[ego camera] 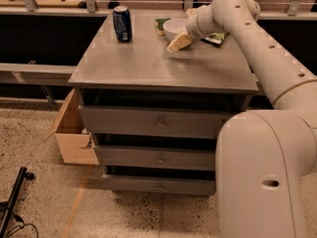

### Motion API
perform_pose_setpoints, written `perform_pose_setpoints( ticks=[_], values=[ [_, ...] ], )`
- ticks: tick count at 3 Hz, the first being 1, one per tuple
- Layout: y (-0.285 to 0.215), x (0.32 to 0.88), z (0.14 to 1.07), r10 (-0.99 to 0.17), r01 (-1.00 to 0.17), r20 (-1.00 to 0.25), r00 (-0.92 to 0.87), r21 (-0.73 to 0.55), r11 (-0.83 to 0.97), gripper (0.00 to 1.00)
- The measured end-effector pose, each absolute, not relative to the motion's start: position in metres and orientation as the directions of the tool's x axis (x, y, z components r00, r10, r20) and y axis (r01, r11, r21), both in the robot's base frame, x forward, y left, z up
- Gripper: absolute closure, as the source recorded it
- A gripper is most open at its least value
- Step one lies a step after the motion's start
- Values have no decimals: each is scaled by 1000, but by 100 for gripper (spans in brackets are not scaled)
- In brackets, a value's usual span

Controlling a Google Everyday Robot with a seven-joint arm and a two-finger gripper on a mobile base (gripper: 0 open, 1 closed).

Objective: Move white bowl near sponge

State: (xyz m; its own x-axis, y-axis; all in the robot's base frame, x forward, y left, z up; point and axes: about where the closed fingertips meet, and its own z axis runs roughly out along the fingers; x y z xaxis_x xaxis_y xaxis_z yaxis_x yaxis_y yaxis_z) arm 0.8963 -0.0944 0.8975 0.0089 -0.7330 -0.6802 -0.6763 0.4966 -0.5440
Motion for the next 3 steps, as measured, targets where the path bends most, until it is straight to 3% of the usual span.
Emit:
perform_pose_setpoints(
  ticks=[2, 3],
  values=[
    [-169, 853, 950, -562, -578, -822, -89, -417, 702, 0],
    [-230, 822, 982, -487, -432, -859, -158, -383, 816, 0]
  ],
)
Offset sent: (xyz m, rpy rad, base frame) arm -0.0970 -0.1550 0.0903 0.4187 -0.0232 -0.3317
